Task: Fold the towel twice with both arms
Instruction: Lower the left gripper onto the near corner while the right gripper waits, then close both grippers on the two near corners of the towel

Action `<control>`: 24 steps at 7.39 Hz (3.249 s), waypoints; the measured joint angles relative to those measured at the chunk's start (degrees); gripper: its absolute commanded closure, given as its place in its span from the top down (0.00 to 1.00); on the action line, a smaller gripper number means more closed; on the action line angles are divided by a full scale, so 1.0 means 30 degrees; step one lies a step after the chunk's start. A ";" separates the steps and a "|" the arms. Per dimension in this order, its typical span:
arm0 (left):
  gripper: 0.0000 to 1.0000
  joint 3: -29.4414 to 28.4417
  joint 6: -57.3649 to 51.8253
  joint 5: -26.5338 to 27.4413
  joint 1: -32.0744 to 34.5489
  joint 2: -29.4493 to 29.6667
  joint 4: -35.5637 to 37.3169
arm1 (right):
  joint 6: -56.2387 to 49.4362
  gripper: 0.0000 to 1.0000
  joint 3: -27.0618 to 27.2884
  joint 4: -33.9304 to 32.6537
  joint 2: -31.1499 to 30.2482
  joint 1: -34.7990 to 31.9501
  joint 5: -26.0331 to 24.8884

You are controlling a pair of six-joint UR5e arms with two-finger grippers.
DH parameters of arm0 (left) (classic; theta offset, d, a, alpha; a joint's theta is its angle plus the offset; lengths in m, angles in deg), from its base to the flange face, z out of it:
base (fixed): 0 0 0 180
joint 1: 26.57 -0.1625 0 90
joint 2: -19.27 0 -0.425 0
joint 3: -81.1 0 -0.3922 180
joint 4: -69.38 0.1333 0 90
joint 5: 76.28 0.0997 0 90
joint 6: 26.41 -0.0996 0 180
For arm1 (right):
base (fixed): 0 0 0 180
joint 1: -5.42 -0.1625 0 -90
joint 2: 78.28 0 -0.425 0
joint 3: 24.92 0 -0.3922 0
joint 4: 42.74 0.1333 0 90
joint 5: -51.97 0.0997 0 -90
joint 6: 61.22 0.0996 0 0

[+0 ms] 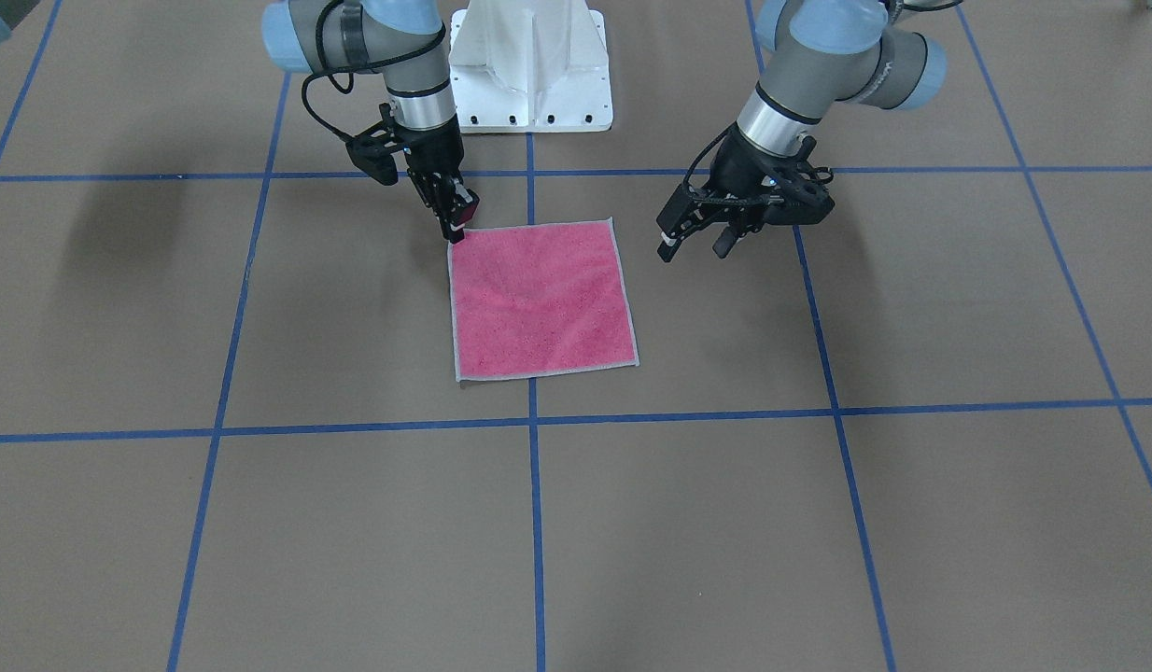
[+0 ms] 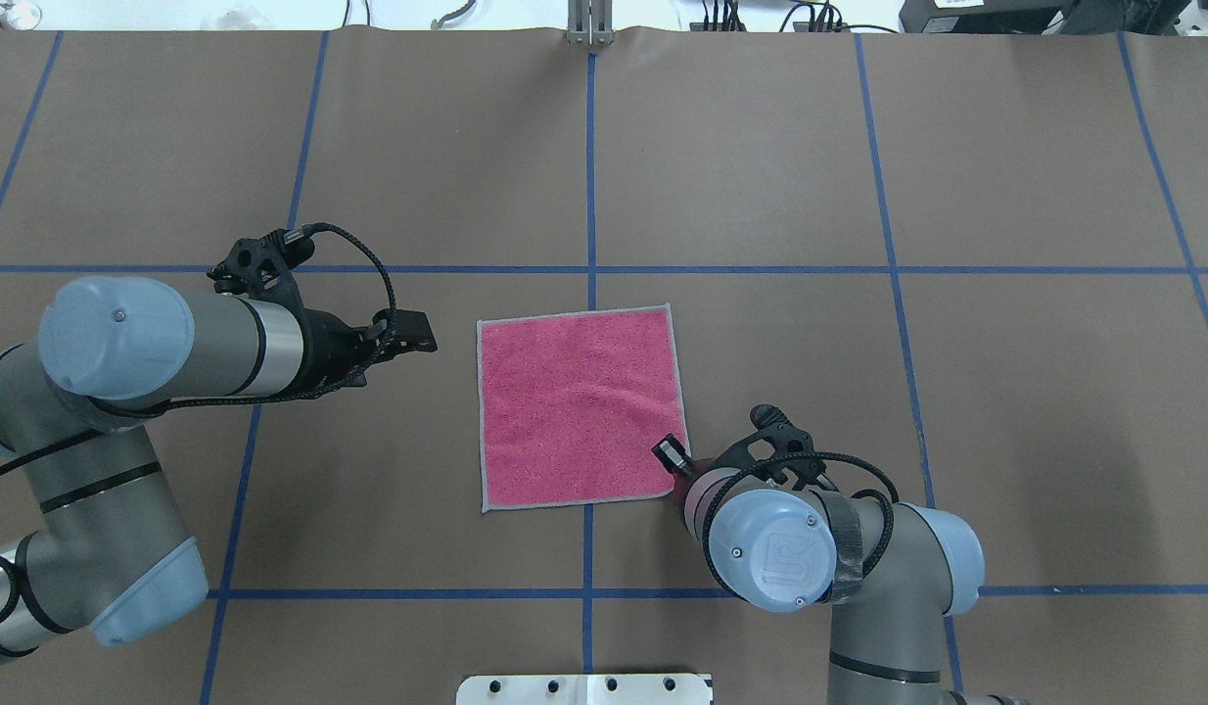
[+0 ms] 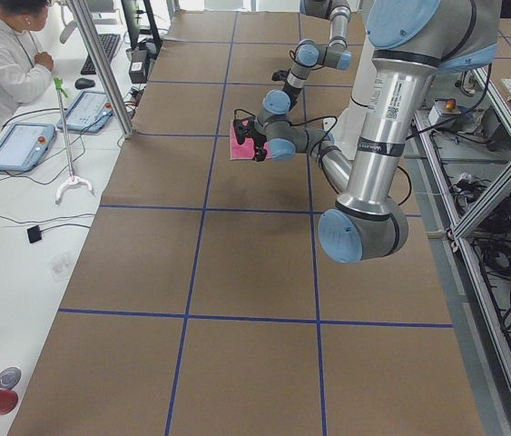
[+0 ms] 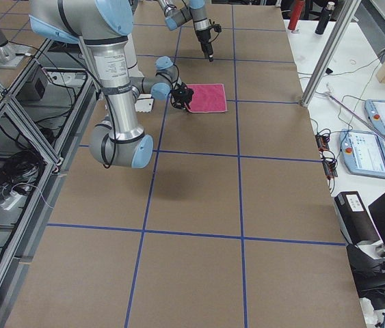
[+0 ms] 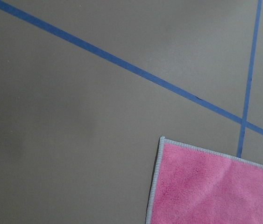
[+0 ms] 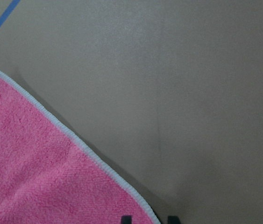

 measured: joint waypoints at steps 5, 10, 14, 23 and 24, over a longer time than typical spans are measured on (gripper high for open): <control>0.99 0.0006 0.1677 0.0727 -0.1298 0.0092 -0.0077 | 0.0548 0.00 0.0169 0.0142 0.0062 -0.0074 -0.0564; 0.73 -0.0387 0.4941 0.4276 -0.4776 0.0833 -0.0010 | 0.0606 0.00 0.0153 0.0167 0.0064 -0.0087 -0.0836; 0.71 -0.1564 0.5271 0.4480 -0.5015 0.1633 -0.0013 | 0.0607 0.00 0.0152 0.0180 0.0064 -0.0088 -0.0843; 0.65 -0.1961 0.5239 0.4965 -0.6104 0.1704 0.0000 | 0.0607 0.00 0.0181 0.0172 0.0064 -0.0098 -0.0843; 0.65 -0.2004 0.5244 0.5013 -0.6112 0.1723 0.0000 | 0.0607 0.00 0.0181 0.0178 0.0059 -0.0096 -0.0843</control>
